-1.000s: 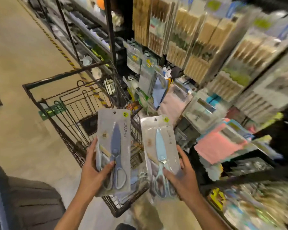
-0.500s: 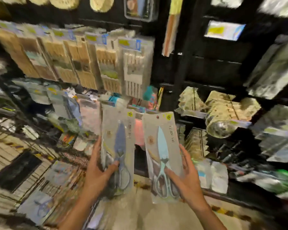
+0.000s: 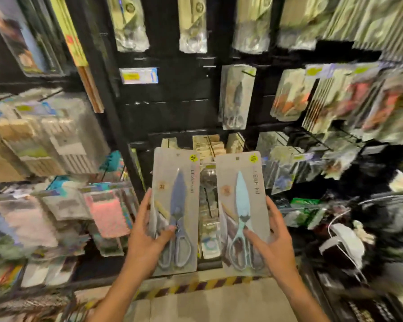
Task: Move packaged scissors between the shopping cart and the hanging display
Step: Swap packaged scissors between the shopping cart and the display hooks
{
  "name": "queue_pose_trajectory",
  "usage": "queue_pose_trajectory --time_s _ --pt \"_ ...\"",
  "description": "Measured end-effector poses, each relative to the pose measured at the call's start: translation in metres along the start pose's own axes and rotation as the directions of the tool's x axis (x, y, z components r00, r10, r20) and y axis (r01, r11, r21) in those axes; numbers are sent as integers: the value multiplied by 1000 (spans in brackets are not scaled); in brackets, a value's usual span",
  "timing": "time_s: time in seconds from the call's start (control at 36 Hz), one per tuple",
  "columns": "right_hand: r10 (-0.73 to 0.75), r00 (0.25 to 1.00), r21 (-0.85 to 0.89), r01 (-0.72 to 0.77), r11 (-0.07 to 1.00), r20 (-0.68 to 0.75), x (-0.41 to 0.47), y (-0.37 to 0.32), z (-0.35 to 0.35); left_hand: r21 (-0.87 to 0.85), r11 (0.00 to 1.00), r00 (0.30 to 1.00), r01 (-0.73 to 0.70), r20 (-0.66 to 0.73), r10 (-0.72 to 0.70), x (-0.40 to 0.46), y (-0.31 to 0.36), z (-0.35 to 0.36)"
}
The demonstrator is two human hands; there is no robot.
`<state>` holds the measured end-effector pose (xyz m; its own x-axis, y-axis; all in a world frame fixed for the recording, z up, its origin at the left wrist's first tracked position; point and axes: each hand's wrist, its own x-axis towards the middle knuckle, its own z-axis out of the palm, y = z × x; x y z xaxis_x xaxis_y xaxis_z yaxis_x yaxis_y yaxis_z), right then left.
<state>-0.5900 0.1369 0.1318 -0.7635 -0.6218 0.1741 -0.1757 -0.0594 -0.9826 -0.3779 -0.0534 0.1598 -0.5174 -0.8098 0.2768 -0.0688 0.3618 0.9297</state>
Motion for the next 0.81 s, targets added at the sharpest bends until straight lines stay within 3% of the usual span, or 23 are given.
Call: queue_pose_trajectory --time_s 0.28,0.81 --pt "-52 994 -18 51 999 -96 59 -4 -25 -59 998 995 -8 99 14 69 16 49" --pt "-170 984 -12 169 985 -62 211 -15 -8 -86 991 993 -104 55 109 205 17 83"
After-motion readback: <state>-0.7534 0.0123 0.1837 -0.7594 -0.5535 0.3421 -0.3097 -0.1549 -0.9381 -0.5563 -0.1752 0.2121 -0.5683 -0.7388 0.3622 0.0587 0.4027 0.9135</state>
